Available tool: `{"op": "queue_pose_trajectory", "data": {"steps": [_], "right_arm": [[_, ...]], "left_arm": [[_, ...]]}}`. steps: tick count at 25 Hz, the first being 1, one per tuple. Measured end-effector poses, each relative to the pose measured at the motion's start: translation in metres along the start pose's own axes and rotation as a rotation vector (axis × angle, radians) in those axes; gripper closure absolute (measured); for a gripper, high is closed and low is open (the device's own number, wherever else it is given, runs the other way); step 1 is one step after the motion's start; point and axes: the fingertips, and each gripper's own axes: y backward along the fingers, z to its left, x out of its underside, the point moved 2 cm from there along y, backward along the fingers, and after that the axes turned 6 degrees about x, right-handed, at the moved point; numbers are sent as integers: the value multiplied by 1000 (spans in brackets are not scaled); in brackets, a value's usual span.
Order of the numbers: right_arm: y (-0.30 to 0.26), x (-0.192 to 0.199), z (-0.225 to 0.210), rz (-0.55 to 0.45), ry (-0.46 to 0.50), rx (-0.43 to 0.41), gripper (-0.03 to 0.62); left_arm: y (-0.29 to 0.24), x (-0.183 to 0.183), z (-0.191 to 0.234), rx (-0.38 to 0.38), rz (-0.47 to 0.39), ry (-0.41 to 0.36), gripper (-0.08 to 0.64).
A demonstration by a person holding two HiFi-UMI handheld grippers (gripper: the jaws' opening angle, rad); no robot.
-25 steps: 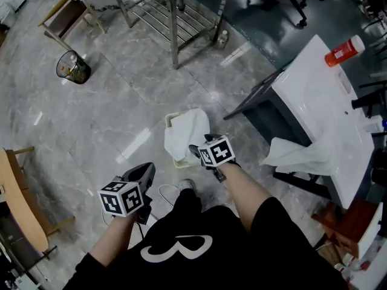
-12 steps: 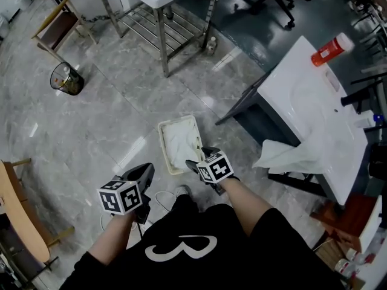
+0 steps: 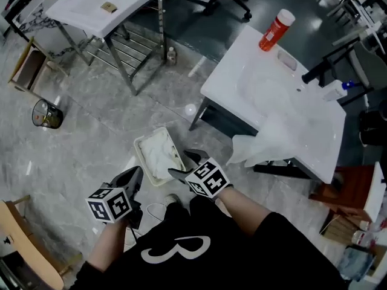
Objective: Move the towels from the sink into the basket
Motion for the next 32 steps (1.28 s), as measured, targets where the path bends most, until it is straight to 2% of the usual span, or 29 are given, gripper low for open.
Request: {"op": "queue_pose_trajectory", "data": {"steps": [9, 13, 19, 23, 28, 32], "right_arm": [[156, -29, -80, -180, 34, 214, 273], [214, -21, -111, -208, 78, 290, 274], [285, 2, -161, -262, 29, 428, 275], [311, 17, -187, -260, 5, 508, 273], [318, 35, -211, -224, -33, 552, 273], [307, 50, -229, -169, -64, 571, 274]], "left_arm": [[-54, -29, -131, 128, -20, -111, 555], [-80, -26, -180, 176, 2, -152, 555], [-104, -27, -234, 218, -12, -211, 555], [-115, -32, -261, 245, -32, -245, 555], [-122, -29, -288, 297, -34, -267, 555], [-129, -24, -296, 303, -11, -299, 555]]}}
